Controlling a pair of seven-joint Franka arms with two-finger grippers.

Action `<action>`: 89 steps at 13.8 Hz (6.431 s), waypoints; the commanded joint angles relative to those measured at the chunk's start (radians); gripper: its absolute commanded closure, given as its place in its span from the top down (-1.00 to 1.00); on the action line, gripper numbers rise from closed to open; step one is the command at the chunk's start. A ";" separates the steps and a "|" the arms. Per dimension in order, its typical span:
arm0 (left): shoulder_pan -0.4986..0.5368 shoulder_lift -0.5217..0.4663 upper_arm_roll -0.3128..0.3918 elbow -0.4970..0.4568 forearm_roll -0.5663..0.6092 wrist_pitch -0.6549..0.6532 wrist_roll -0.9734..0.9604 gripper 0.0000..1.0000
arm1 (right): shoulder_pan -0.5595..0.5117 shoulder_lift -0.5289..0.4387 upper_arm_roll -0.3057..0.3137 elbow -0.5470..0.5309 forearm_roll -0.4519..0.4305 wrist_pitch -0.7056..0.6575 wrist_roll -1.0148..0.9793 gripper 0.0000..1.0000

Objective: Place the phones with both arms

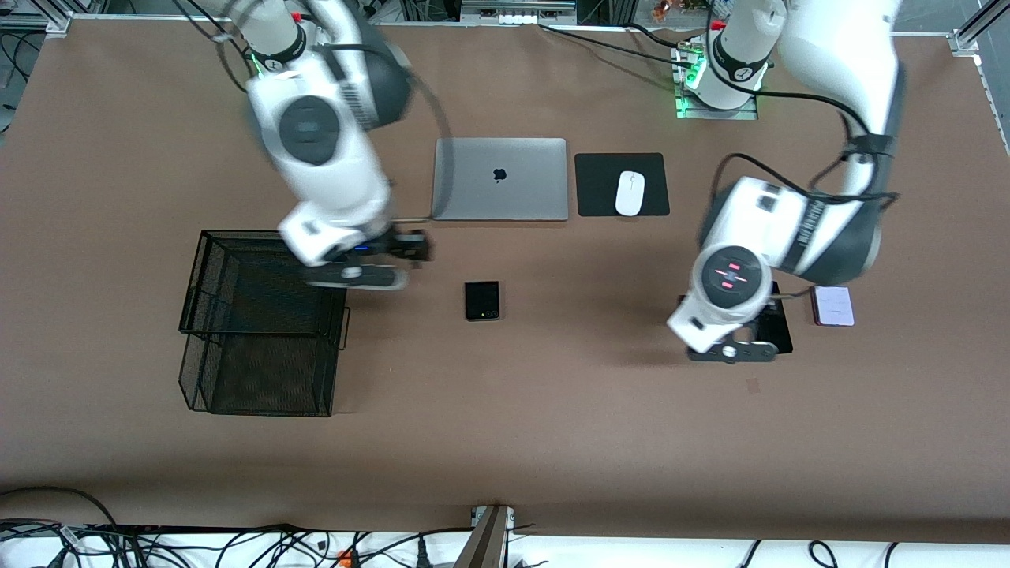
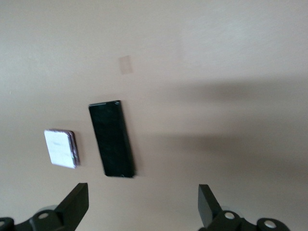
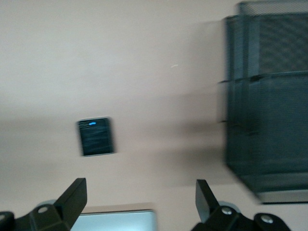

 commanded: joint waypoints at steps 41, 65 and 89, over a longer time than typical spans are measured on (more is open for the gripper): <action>0.586 -0.067 -0.445 -0.270 0.004 0.290 0.201 -0.55 | -0.081 -0.178 -0.431 -0.319 0.091 0.027 -0.715 -0.83; -0.265 0.352 -0.286 0.082 -0.107 0.708 -0.724 0.99 | -0.198 -0.095 -0.450 -0.072 0.188 -0.235 -0.790 1.00; 0.673 -0.079 -0.280 -0.388 0.077 0.443 0.319 1.00 | -0.031 0.247 0.220 0.133 -0.088 0.043 0.112 1.00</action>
